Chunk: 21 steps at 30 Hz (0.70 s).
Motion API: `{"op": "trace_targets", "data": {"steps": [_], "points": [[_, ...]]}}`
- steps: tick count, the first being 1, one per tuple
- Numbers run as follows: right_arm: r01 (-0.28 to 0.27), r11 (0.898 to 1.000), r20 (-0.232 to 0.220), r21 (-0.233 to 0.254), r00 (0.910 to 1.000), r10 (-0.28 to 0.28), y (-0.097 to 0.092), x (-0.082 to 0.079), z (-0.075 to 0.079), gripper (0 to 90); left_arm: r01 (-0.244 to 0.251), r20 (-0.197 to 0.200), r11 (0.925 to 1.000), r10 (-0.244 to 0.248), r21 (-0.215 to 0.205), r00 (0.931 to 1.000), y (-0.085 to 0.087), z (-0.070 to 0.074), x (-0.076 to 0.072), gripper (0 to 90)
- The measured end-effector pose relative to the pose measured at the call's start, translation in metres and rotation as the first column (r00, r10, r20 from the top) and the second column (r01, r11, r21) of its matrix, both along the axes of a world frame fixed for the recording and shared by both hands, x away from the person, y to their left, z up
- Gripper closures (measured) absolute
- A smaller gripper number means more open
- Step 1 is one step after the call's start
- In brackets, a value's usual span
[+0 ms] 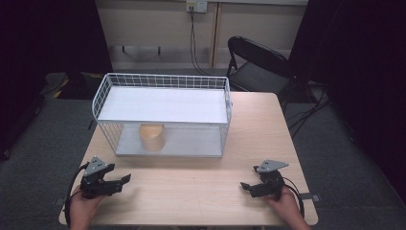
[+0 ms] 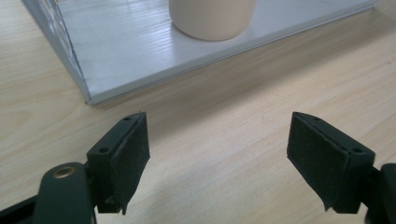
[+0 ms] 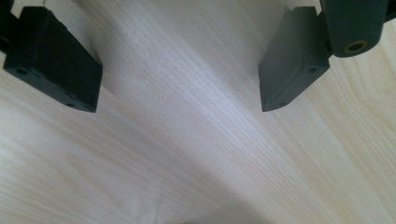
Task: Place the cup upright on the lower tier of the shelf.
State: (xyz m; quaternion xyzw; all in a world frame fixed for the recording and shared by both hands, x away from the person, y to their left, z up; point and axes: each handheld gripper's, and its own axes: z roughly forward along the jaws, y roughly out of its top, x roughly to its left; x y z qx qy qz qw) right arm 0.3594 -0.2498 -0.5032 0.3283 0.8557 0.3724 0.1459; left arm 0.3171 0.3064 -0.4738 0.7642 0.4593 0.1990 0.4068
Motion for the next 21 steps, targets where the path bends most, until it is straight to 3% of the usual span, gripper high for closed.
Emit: {"op": "trace_targets", "data": {"steps": [8, 21], "points": [[0.000, 1.000, 0.000, 0.000, 1.0000, 0.000, 0.000, 0.000, 0.000, 12.9, -0.019, -0.021, 0.9997, 0.019, 0.018, 0.9996, 0.012, -0.010, -0.005, 20.8], [0.002, 1.000, 0.000, 0.000, 1.0000, -0.002, 0.000, 0.000, 0.000, 13.0, 0.019, -0.077, 0.9963, -0.012, 0.084, 0.9969, 0.011, -0.029, -0.004, 19.1]]}}
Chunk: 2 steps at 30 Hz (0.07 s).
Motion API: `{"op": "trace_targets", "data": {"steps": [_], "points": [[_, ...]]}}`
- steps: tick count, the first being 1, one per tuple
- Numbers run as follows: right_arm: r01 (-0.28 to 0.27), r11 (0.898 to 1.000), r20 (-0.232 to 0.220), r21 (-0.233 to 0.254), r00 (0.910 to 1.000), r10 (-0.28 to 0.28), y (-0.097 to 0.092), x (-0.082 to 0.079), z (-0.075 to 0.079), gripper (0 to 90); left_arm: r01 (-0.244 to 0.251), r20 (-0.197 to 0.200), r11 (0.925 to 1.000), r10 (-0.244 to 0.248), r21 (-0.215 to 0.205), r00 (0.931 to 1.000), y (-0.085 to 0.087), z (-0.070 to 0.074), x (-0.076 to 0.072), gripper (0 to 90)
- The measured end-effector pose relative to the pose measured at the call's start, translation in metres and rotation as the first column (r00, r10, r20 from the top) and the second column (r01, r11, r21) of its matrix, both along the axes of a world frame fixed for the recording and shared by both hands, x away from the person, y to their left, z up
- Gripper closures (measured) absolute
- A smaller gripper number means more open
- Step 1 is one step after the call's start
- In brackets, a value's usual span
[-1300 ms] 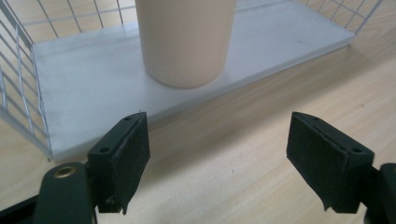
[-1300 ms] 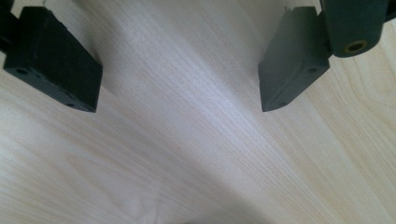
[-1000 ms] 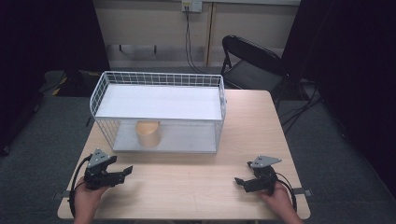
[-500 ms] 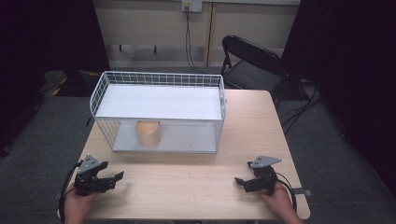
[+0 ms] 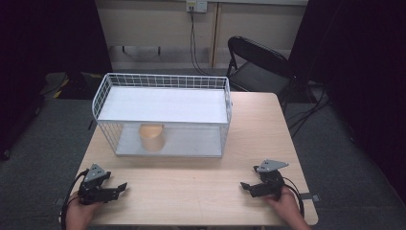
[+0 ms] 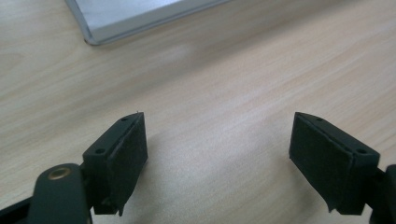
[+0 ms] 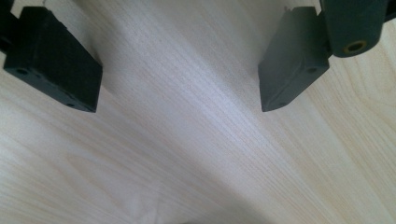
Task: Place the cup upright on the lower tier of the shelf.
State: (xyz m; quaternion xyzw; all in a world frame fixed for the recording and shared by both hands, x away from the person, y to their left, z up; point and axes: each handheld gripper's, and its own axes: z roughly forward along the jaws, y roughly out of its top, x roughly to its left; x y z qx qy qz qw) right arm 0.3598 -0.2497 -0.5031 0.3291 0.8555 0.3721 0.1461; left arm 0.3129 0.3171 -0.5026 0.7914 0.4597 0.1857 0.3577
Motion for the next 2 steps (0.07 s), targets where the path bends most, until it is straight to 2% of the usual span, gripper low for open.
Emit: {"op": "trace_targets", "data": {"steps": [2], "points": [[0.000, 1.000, 0.000, 0.000, 1.0000, 0.000, 0.0000, 0.0000, 0.0000, 13.0, 0.002, 0.013, 0.9999, -0.002, 0.011, 0.9999, -0.0013, -0.0016, -0.0001, 18.4]]}}
